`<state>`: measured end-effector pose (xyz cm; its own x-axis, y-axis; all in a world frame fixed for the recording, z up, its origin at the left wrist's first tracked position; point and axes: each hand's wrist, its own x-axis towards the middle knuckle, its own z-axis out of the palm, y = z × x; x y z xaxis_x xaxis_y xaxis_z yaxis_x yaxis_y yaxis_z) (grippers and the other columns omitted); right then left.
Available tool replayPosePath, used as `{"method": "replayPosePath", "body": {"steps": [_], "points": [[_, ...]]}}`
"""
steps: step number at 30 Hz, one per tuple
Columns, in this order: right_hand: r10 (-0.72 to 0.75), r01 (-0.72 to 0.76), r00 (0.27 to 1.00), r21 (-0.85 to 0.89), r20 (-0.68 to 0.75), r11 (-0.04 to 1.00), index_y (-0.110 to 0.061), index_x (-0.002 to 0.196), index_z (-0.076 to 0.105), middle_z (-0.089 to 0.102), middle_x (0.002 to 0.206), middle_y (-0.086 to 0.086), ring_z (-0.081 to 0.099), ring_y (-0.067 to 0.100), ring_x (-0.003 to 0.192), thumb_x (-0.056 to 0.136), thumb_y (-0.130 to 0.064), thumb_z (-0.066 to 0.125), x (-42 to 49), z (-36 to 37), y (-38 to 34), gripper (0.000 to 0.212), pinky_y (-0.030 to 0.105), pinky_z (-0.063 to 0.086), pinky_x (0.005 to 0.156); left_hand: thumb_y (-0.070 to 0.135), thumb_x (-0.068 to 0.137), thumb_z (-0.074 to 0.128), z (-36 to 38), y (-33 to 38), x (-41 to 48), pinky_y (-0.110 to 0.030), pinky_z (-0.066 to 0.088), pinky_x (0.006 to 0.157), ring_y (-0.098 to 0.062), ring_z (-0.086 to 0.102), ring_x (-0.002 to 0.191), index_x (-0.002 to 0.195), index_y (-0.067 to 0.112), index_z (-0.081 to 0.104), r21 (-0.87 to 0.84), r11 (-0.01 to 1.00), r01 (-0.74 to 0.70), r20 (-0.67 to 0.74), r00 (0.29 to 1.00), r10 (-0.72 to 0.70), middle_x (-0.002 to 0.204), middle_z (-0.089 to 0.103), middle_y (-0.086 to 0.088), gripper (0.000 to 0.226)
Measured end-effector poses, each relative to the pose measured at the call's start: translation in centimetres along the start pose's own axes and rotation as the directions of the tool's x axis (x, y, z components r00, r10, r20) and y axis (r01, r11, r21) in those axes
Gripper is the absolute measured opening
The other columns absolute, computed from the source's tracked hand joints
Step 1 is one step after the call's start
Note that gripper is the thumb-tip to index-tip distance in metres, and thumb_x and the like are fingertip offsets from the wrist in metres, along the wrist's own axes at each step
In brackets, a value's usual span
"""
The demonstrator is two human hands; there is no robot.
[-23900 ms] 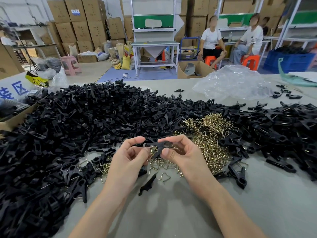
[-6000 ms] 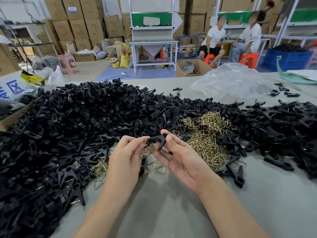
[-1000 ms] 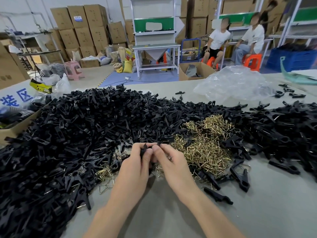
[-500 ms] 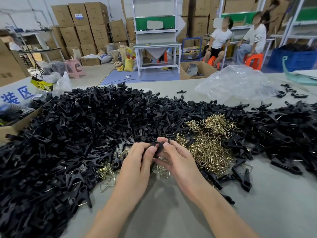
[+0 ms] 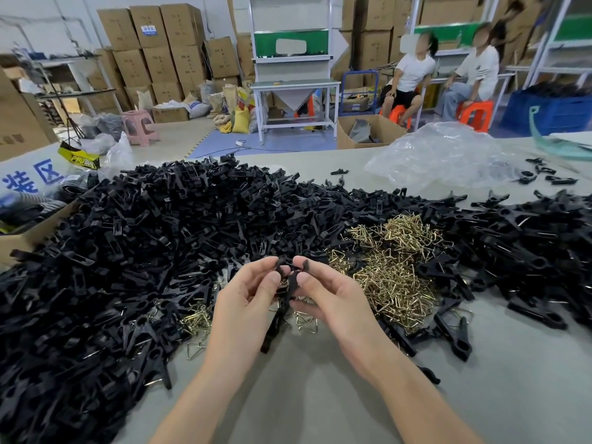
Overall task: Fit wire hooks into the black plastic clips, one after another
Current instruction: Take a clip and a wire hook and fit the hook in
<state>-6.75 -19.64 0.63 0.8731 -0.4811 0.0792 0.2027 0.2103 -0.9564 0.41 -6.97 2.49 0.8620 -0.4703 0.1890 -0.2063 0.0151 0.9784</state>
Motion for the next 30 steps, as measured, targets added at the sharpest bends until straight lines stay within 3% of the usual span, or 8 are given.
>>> {"method": "replayPosePath", "body": {"steps": [3, 12, 15, 19, 26, 30], "points": [[-0.016, 0.016, 1.0, -0.03, 0.012, 0.999, -0.023, 0.123, 0.069, 0.076, 0.111, -0.004, 0.073, 0.011, 0.101, 0.1, -0.012, 0.061, -0.12, 0.03, 0.0, 0.027, 0.027, 0.059, 0.085, 0.016, 0.097, 0.062, -0.12, 0.07, -0.16, -0.015, 0.054, 0.081, -0.004, 0.071, 0.096, 0.106, 0.03, 0.074, -0.017, 1.0, -0.002, -0.023, 1.0, 0.002, 0.099, 0.077, 0.012, 0.02], [-0.034, 0.036, 0.999, -0.048, 0.035, 0.998, -0.023, 0.124, 0.07, 0.077, 0.105, -0.004, 0.073, 0.011, 0.095, 0.099, -0.016, 0.064, -0.24, 0.11, 0.19, 0.026, 0.025, 0.059, 0.082, 0.021, 0.095, 0.066, -0.07, 0.02, -0.26, -0.023, 0.054, 0.085, -0.008, 0.071, 0.095, 0.103, 0.031, 0.074, -0.035, 0.999, 0.0, -0.064, 0.998, -0.002, 0.097, 0.077, 0.01, 0.015], [-0.04, 0.042, 0.998, -0.048, 0.043, 0.998, -0.024, 0.122, 0.069, 0.077, 0.107, -0.004, 0.074, 0.011, 0.094, 0.099, -0.015, 0.063, -0.34, 0.13, 0.08, 0.025, 0.025, 0.059, 0.081, 0.021, 0.094, 0.067, 0.02, -0.04, -0.33, -0.017, 0.054, 0.08, -0.008, 0.071, 0.092, 0.1, 0.032, 0.075, -0.015, 1.0, -0.004, -0.053, 0.999, 0.003, 0.093, 0.077, 0.01, 0.014], [-0.045, 0.046, 0.998, -0.044, 0.033, 0.998, -0.025, 0.121, 0.07, 0.077, 0.108, -0.003, 0.073, 0.012, 0.097, 0.099, -0.015, 0.063, -0.38, 0.08, -0.09, 0.025, 0.026, 0.059, 0.081, 0.024, 0.094, 0.067, -0.04, 0.03, -0.39, -0.021, 0.051, 0.083, -0.007, 0.071, 0.092, 0.1, 0.033, 0.076, -0.027, 1.0, -0.008, -0.057, 0.998, 0.007, 0.094, 0.077, 0.01, 0.014], [-0.058, 0.06, 0.998, -0.061, 0.037, 0.996, -0.034, 0.109, 0.075, 0.077, 0.107, -0.004, 0.074, 0.011, 0.095, 0.1, -0.013, 0.062, -0.62, 0.31, -0.33, 0.026, 0.026, 0.059, 0.08, 0.024, 0.094, 0.068, -0.18, -0.12, -0.41, -0.01, 0.05, 0.076, -0.005, 0.071, 0.089, 0.1, 0.031, 0.076, 0.014, 1.0, -0.023, -0.035, 0.999, 0.024, 0.093, 0.077, 0.011, 0.013], [-0.058, 0.06, 0.998, -0.052, 0.037, 0.997, -0.033, 0.111, 0.074, 0.077, 0.103, -0.004, 0.073, 0.01, 0.09, 0.099, -0.013, 0.063, -0.58, 0.27, -0.41, 0.025, 0.025, 0.059, 0.078, 0.025, 0.094, 0.067, -0.36, -0.07, -0.32, -0.018, 0.053, 0.081, -0.007, 0.072, 0.091, 0.1, 0.033, 0.076, 0.008, 1.0, -0.021, -0.035, 0.999, 0.021, 0.094, 0.077, 0.011, 0.013]]}}
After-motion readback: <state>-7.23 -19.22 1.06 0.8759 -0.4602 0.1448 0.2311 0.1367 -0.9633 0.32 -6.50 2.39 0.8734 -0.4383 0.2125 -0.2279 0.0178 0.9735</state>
